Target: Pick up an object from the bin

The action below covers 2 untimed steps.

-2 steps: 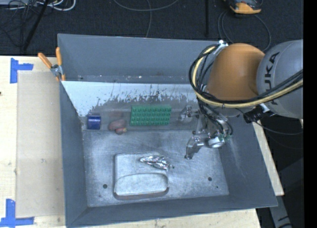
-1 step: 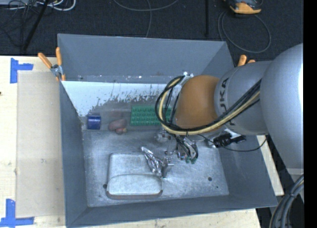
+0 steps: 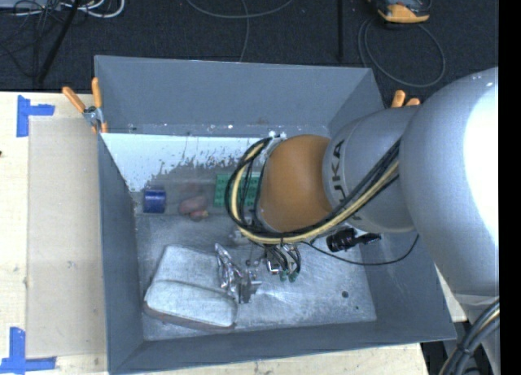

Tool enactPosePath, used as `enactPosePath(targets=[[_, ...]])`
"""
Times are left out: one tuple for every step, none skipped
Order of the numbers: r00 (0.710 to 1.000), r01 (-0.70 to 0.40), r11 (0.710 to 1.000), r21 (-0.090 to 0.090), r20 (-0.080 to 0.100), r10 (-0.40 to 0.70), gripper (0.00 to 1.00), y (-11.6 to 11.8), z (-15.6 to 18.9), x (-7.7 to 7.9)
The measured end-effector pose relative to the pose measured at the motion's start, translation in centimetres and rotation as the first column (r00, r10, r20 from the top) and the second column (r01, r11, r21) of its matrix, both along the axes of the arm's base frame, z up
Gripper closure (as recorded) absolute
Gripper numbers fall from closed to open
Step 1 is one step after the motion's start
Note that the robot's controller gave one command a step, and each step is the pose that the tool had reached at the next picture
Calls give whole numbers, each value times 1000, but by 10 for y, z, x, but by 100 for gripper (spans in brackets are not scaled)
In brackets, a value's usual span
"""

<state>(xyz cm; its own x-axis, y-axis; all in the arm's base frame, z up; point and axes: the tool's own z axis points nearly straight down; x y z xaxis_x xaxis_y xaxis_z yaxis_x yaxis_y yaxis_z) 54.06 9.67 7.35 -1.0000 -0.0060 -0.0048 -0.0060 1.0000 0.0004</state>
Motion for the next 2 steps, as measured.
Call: enactPosePath(targets=[[984,180,984,-2,2,-180,0,35,-1,-2],[984,177,984,2,1,-177,100,38,0,-2]])
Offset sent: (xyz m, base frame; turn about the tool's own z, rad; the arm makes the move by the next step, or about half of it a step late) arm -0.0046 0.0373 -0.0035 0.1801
